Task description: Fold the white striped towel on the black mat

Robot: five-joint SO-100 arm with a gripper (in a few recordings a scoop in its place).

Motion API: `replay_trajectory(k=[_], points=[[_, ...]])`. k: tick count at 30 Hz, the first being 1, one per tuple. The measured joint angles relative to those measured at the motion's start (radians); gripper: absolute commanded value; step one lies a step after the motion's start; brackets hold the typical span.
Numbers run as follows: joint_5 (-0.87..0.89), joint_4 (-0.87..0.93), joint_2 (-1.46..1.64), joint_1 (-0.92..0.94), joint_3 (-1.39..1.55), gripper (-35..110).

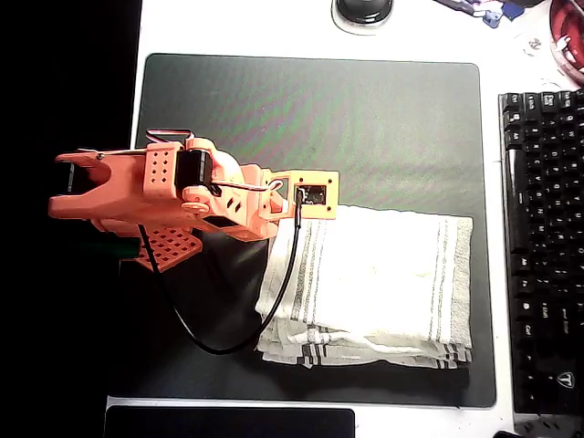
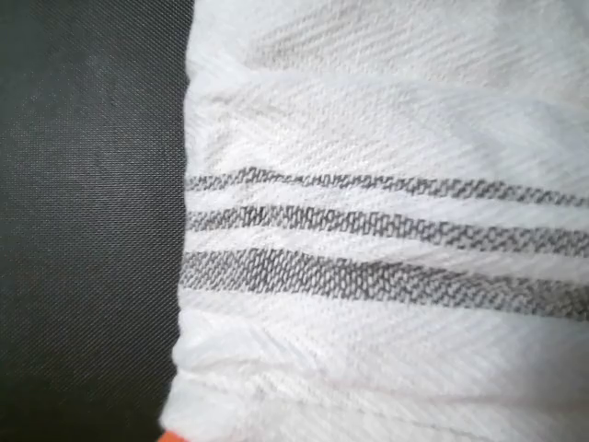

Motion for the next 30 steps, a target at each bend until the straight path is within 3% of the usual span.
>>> replay_trajectory(k=[9, 30], points=[[0.0, 0.0, 0.0, -0.005, 0.0, 0], [0.0, 0.0, 0.0, -0.003, 0.0, 0]])
